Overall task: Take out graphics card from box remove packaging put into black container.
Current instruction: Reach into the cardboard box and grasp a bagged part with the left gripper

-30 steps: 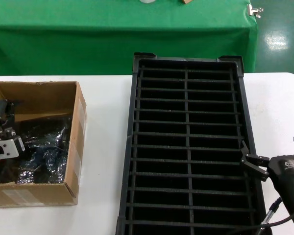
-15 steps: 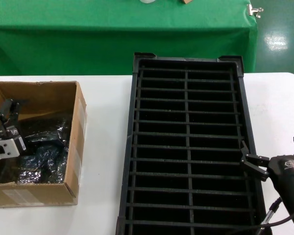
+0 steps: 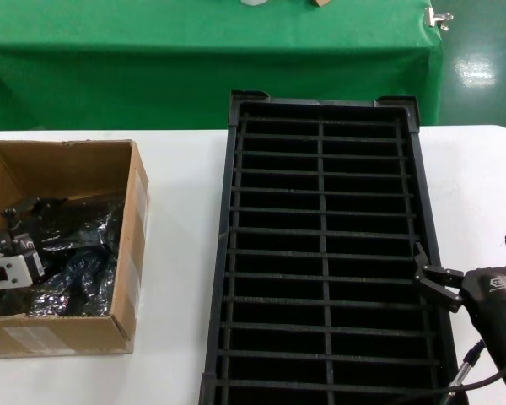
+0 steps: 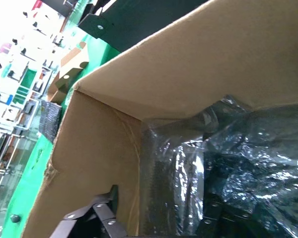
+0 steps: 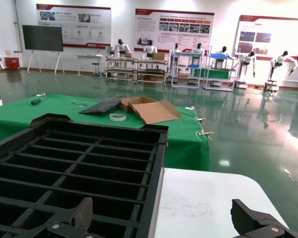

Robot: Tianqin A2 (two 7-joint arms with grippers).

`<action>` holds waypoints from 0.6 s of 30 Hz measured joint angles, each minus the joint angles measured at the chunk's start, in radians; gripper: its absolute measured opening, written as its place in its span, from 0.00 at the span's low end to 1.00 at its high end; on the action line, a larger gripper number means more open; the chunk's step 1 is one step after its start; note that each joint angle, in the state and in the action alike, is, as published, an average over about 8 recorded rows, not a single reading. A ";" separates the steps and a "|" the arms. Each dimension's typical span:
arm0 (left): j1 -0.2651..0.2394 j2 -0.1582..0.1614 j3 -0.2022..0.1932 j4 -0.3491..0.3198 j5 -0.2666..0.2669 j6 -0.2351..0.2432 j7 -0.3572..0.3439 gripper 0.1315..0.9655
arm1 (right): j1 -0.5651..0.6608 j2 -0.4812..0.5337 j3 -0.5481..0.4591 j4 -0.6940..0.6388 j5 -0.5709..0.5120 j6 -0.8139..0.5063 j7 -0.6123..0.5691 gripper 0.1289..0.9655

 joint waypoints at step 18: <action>0.032 0.001 0.046 -0.053 0.048 -0.036 -0.028 0.17 | 0.000 0.000 0.000 0.000 0.000 0.000 0.000 1.00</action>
